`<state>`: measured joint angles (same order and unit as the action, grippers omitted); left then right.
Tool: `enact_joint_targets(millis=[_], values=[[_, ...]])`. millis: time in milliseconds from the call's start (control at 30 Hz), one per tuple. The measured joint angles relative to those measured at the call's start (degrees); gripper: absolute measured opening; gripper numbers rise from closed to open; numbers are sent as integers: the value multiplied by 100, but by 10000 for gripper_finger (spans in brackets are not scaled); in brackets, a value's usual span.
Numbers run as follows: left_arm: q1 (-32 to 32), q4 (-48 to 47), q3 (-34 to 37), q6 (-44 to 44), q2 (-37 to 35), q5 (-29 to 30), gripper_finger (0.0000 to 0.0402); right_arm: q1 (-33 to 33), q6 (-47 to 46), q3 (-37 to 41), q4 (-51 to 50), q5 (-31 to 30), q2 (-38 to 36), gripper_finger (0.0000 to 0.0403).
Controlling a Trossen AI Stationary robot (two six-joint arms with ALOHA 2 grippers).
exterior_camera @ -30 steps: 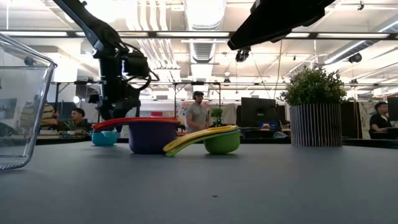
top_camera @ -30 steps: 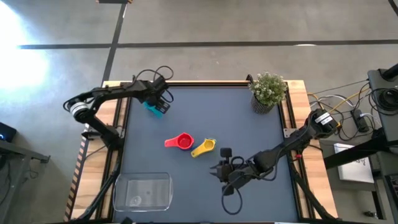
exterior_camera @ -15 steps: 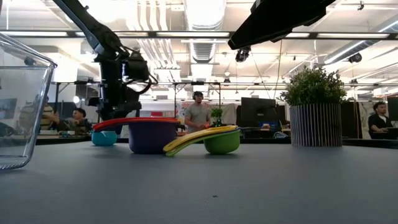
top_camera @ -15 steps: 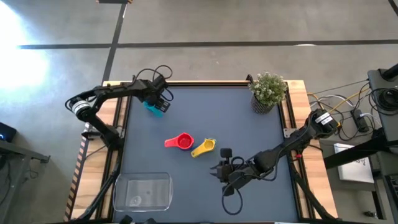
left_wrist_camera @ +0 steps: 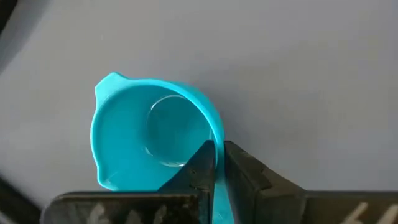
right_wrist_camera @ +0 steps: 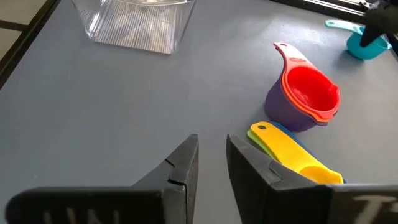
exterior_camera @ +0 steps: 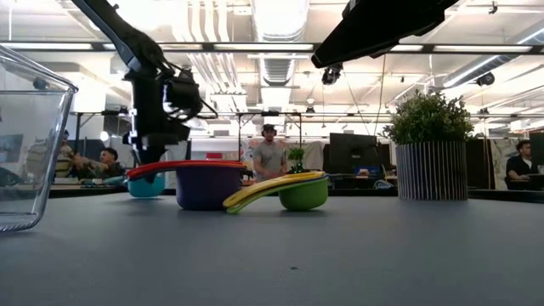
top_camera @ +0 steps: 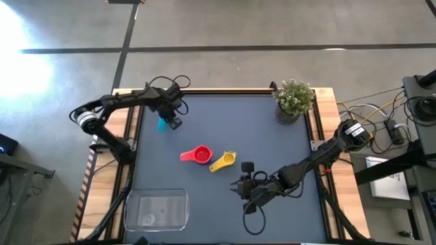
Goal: Nest measuring cups in basket
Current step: Stack the light blue measuring cup on top of the red measuring cup
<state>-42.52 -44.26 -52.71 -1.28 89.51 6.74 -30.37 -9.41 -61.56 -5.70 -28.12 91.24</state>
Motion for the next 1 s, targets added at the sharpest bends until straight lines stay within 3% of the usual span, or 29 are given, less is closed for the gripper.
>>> enact_joint_targets(millis=[233,367,600,800,1000], values=[[344,-527,0,-694,-939,-181,3,0,-7,53,5,-67,0,69],[799,-786,-16,-389,-1724,-192,2,0,-111,55,50,-678,0,62],[2266,-860,-26,-88,-2748,-470,1,-1,-33,57,70,-822,0,61],[3651,-274,-28,-272,-2870,-411,1,2,-4,33,68,-1108,0,58],[4218,136,-28,-270,-2555,-297,0,-2,-32,24,50,-1130,0,59]])
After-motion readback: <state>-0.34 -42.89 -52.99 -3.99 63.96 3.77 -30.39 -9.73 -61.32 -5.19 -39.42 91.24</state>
